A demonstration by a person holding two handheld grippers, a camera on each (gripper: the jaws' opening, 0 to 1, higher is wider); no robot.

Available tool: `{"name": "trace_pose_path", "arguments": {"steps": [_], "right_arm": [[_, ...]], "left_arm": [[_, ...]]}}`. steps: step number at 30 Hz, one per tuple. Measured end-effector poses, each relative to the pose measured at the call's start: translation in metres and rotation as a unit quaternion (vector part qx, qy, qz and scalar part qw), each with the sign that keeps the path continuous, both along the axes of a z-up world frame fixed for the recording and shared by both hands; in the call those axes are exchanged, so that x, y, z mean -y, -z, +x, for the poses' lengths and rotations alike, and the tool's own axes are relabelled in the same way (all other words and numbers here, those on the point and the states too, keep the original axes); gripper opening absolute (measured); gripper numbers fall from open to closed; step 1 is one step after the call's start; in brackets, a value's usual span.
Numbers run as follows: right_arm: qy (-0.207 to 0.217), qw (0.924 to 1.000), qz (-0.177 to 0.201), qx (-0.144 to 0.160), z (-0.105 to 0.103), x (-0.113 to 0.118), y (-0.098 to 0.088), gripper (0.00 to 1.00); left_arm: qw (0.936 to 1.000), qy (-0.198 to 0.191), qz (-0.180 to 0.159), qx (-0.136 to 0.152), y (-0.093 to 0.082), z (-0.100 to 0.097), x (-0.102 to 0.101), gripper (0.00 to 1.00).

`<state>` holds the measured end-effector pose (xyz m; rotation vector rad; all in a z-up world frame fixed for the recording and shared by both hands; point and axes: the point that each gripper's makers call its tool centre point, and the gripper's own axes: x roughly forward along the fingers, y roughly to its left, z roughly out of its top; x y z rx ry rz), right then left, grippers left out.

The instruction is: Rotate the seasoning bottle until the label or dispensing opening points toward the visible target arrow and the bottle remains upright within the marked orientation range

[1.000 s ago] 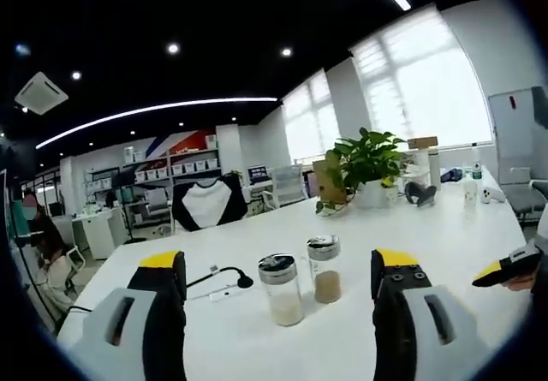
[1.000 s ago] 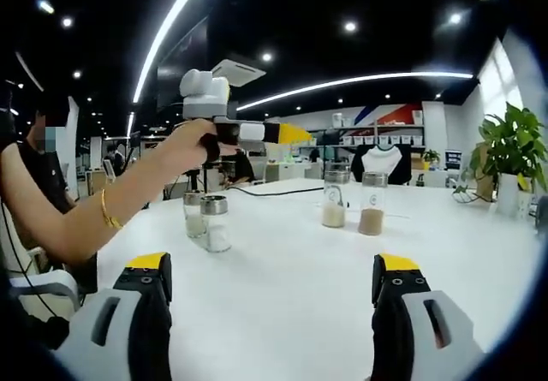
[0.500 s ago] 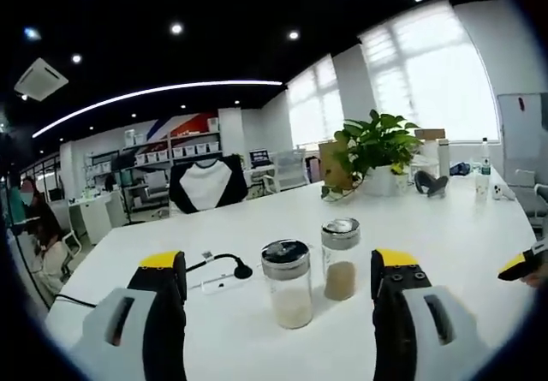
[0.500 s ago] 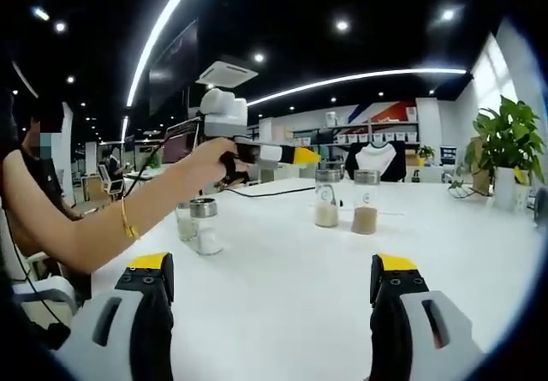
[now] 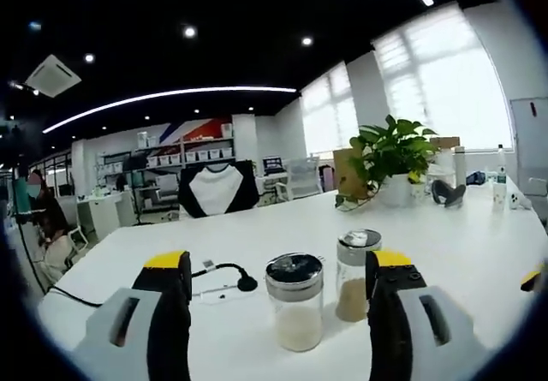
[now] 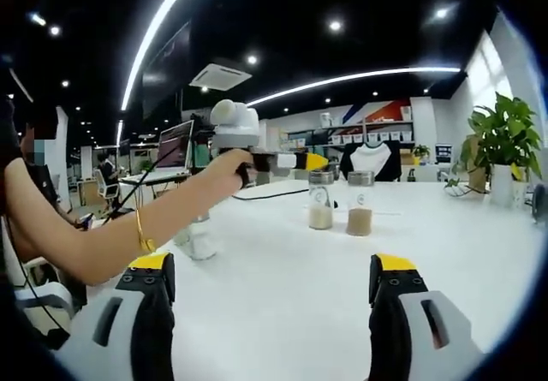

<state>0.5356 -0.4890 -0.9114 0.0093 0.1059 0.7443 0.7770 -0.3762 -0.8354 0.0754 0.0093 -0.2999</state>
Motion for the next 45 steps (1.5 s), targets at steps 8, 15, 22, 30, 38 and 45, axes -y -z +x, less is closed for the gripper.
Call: {"name": "trace_pose_path", "arguments": {"steps": [8,15,22,30,38,45], "right_arm": [[-0.006,0.9998,0.017,-0.009,0.0,0.004,0.001,0.94],[-0.008,0.9997,0.02,-0.01,0.004,0.005,0.002,0.94],[-0.001,0.9998,0.012,-0.018,0.006,0.01,0.006,0.92],[0.005,0.9997,0.011,-0.022,0.01,0.012,0.011,0.92],[0.014,0.9995,0.018,-0.023,0.012,0.016,0.013,0.91],[0.016,0.9993,0.03,-0.019,0.011,0.016,0.008,0.89]], "left_arm": [[0.9996,-0.018,-0.015,0.013,0.006,0.011,0.008,0.84],[0.9996,-0.02,-0.017,-0.01,0.034,0.021,0.011,0.82],[0.9989,-0.023,-0.026,-0.031,0.054,0.033,0.016,0.79],[0.9992,-0.026,-0.026,-0.015,0.055,0.038,0.012,0.74],[0.9985,-0.004,-0.053,-0.008,0.057,0.043,0.018,0.72],[0.9991,0.005,-0.041,-0.006,0.057,0.04,0.024,0.65]]}}
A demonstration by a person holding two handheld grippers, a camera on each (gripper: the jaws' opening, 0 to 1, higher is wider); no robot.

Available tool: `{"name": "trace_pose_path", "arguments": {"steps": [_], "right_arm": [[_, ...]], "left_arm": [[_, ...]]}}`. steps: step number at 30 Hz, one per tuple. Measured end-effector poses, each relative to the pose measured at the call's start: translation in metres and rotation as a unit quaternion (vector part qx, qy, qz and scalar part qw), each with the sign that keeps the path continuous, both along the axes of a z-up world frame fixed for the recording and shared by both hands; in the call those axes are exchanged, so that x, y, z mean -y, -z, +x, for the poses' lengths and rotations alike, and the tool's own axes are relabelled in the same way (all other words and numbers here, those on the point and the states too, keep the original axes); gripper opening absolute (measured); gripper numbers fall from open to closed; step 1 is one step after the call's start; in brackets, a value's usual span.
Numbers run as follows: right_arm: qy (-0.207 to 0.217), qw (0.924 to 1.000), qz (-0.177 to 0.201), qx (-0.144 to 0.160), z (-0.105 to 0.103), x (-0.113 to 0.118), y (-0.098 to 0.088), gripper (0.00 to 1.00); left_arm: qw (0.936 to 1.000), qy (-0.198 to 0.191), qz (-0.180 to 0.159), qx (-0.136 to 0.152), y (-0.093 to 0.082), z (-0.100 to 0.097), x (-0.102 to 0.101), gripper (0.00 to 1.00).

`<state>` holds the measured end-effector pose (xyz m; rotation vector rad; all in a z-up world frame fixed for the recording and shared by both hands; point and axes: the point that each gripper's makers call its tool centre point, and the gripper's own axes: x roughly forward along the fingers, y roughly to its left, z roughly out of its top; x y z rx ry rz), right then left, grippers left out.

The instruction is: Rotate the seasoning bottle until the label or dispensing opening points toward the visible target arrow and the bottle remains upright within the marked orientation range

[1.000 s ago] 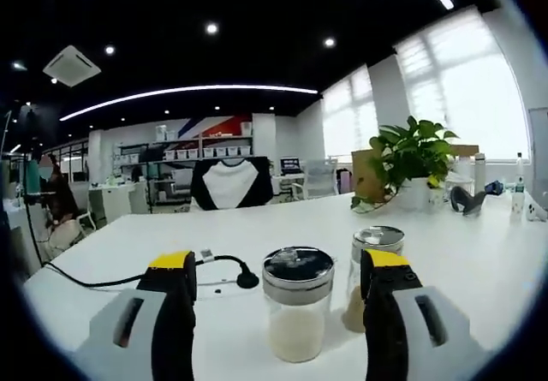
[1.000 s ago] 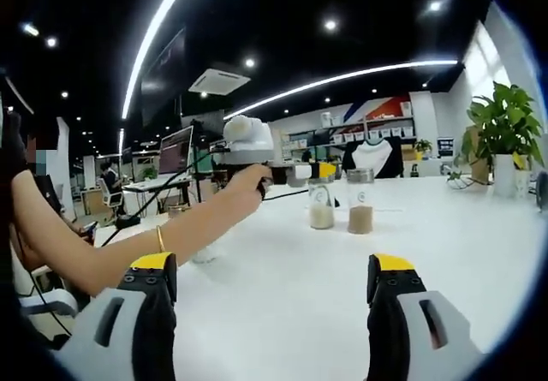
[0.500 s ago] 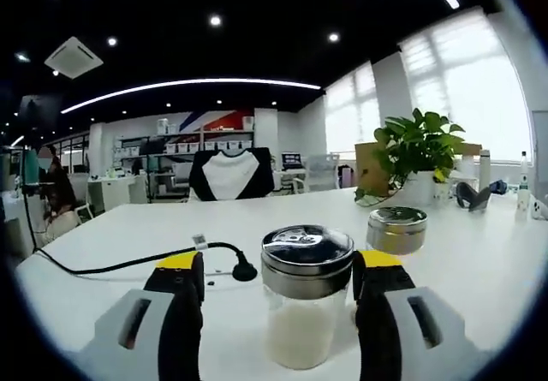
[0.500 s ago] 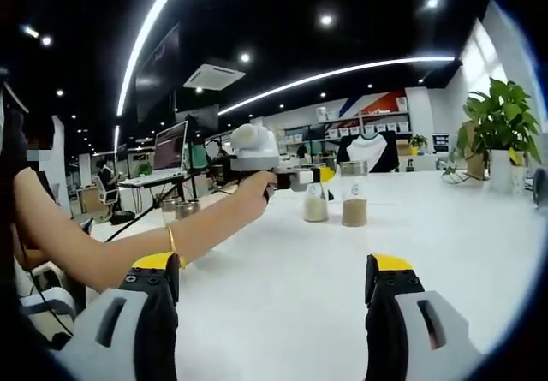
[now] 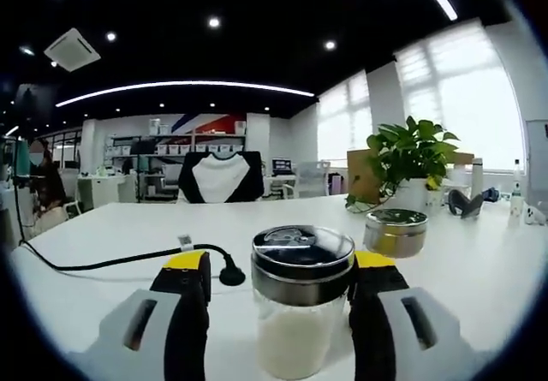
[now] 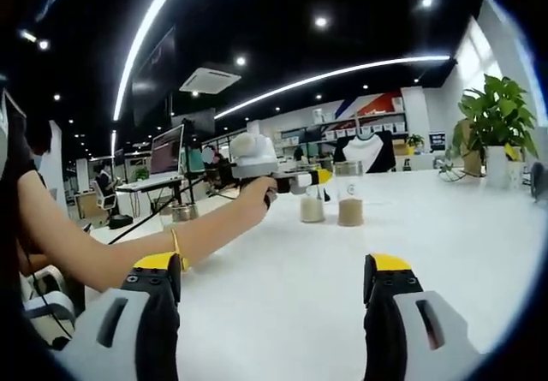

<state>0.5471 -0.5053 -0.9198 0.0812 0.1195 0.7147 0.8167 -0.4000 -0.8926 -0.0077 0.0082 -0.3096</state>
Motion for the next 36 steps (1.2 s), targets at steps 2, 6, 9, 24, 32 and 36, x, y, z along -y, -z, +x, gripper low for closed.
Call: {"name": "trace_pose_path", "arguments": {"steps": [2,6,9,24,32,36], "right_arm": [[0.001,1.0,0.005,0.002,0.0,0.001,-0.002,0.89],[-0.001,1.0,0.006,0.004,-0.002,-0.003,-0.003,0.88],[-0.001,1.0,0.004,0.004,-0.002,-0.004,-0.001,0.87],[-0.006,0.9998,0.02,-0.007,0.022,0.006,0.002,0.86],[-0.01,0.9996,0.023,-0.009,0.012,-0.001,0.002,0.86],[-0.016,0.9996,0.022,-0.008,0.007,-0.005,0.003,0.86]], "left_arm": [[1.0,0.004,0.001,0.002,0.0,-0.001,0.002,0.61],[0.9999,0.008,0.01,-0.004,0.004,-0.003,0.009,0.55],[0.9999,0.011,0.012,-0.005,0.005,0.004,0.007,0.52],[1.0,0.005,0.0,-0.007,0.012,0.013,0.008,0.46],[1.0,0.006,0.001,0.001,0.012,0.018,0.008,0.46],[1.0,0.001,-0.006,0.007,0.01,0.022,0.006,0.46]]}}
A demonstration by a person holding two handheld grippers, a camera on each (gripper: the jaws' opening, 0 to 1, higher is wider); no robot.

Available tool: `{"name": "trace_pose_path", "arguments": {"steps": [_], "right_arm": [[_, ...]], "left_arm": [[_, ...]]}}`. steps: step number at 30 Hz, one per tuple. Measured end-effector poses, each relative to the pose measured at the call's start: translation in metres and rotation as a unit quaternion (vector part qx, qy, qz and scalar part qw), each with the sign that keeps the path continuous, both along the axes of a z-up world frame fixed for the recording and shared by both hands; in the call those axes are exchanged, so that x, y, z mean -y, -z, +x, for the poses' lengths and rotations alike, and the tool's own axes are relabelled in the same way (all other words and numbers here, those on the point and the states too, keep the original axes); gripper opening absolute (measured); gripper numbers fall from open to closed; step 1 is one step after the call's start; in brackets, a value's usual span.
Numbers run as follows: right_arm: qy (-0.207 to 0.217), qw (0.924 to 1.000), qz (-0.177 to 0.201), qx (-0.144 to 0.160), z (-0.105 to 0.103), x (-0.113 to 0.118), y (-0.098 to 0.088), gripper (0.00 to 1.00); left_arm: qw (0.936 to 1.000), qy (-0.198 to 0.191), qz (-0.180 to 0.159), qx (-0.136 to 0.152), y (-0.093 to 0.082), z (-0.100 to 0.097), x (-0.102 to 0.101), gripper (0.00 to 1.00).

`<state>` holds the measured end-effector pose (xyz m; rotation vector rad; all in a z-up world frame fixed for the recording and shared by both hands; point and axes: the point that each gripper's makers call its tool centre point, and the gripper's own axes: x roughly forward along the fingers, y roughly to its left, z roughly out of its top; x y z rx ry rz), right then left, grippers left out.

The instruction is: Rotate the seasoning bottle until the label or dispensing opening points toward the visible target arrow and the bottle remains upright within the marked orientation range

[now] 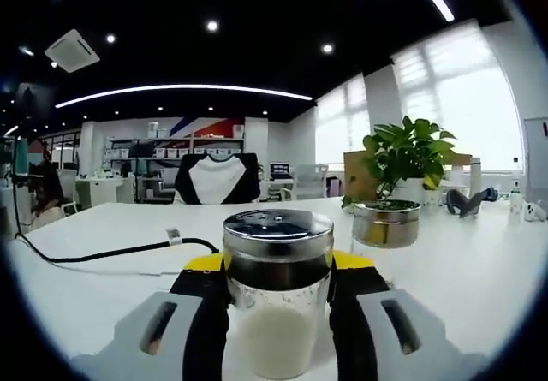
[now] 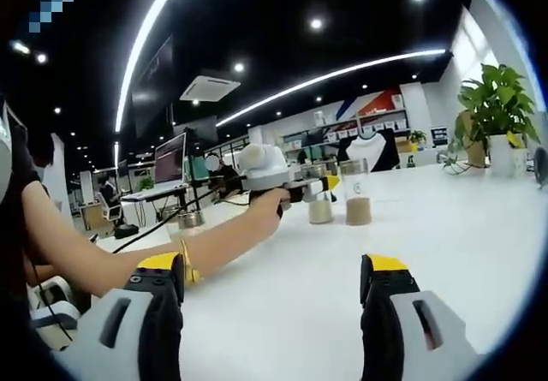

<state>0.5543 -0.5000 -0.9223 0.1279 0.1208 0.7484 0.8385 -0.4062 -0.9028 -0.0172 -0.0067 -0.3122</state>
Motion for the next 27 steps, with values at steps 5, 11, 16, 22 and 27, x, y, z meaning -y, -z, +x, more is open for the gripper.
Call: {"name": "trace_pose_path", "arguments": {"steps": [5,11,16,22,27], "right_arm": [[-0.002,1.0,0.004,-0.003,-0.006,-0.003,0.001,0.86],[-0.007,1.0,0.002,-0.001,-0.014,-0.007,0.001,0.86],[-0.011,0.9999,0.008,-0.001,-0.017,-0.01,0.0,0.86],[-0.014,0.9999,0.008,-0.001,-0.014,-0.01,0.0,0.86],[-0.014,0.9999,0.004,0.0,-0.014,-0.01,-0.001,0.86]], "left_arm": [[0.9999,0.0,-0.011,-0.003,-0.001,0.002,-0.002,0.46],[0.9997,0.007,-0.023,-0.009,-0.008,0.004,-0.001,0.46],[0.9993,0.009,-0.035,0.003,-0.02,0.003,-0.004,0.46],[0.9994,0.007,-0.028,0.02,-0.038,-0.005,-0.007,0.46],[0.9987,0.023,-0.034,0.03,-0.048,-0.011,-0.004,0.46]]}}
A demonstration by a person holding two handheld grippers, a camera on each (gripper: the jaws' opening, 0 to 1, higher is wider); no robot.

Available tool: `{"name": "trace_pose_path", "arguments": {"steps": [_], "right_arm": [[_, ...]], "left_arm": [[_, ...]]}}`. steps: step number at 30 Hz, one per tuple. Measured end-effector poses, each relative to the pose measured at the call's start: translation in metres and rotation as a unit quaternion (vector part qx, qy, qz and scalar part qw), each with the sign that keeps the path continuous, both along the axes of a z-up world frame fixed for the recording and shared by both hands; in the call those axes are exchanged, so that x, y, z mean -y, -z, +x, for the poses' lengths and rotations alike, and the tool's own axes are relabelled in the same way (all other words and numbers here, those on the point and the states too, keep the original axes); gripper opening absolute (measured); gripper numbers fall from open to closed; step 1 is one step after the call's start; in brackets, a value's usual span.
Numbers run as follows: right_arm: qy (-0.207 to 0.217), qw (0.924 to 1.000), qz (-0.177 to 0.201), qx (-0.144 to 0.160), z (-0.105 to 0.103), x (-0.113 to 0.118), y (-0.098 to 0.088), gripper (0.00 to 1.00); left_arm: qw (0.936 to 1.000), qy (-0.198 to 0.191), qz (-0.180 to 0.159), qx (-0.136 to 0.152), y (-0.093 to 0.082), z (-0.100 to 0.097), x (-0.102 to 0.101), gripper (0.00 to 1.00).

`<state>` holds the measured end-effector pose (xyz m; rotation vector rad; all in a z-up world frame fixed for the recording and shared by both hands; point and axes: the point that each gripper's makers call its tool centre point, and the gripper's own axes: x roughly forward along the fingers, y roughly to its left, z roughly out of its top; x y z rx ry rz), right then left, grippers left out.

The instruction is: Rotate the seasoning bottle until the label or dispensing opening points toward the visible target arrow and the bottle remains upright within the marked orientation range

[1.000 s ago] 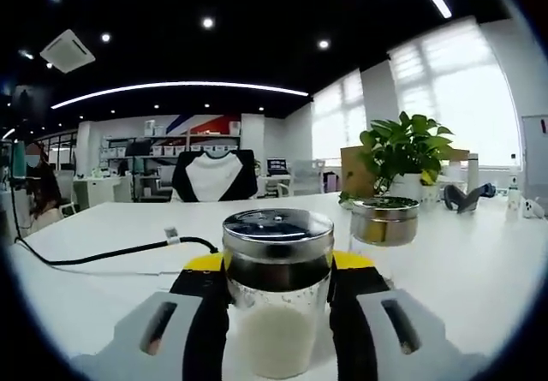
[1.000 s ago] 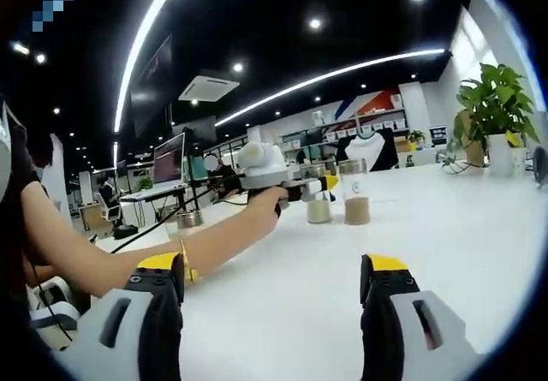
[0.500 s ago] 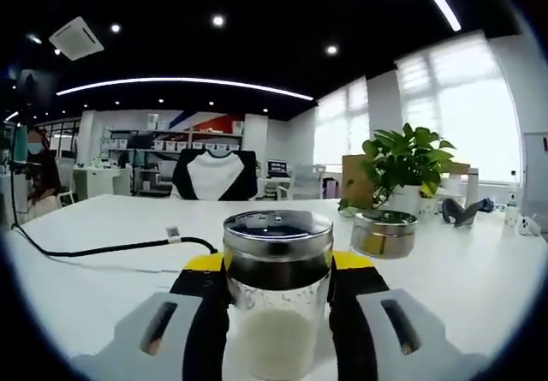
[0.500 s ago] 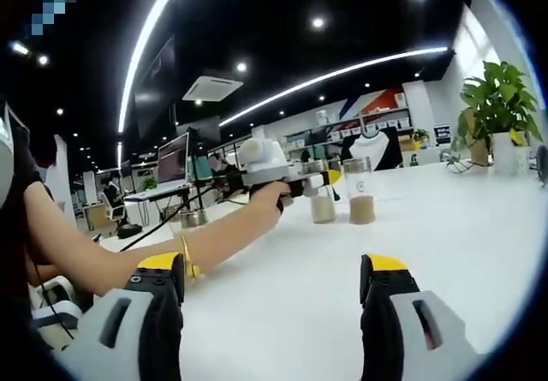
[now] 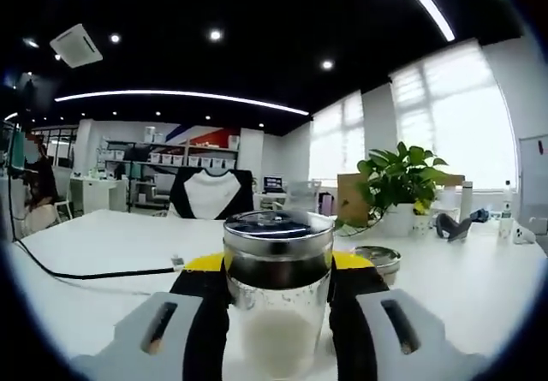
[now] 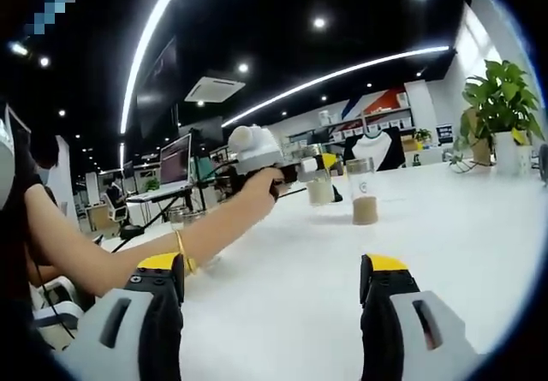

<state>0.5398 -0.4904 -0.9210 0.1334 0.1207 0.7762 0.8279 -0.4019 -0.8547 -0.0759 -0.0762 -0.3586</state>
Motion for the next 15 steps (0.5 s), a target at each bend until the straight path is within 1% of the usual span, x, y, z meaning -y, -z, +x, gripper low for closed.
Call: {"name": "trace_pose_path", "arguments": {"steps": [4,6,9,15], "right_arm": [[-0.002,1.0,-0.005,0.001,-0.003,-0.002,0.0,0.85],[-0.003,1.0,-0.006,0.0,-0.001,-0.001,0.001,0.85],[-0.004,1.0,-0.005,-0.001,-0.003,-0.001,0.002,0.85],[-0.004,0.9999,-0.013,-0.002,-0.001,0.0,0.002,0.85]], "left_arm": [[1.0,0.005,0.004,0.006,-0.01,-0.006,0.003,0.46],[1.0,0.005,0.004,0.005,-0.012,-0.008,0.003,0.46],[0.9999,0.001,0.015,0.008,-0.016,-0.01,0.002,0.46],[0.9998,0.011,0.015,0.01,-0.021,-0.016,0.007,0.46]]}}
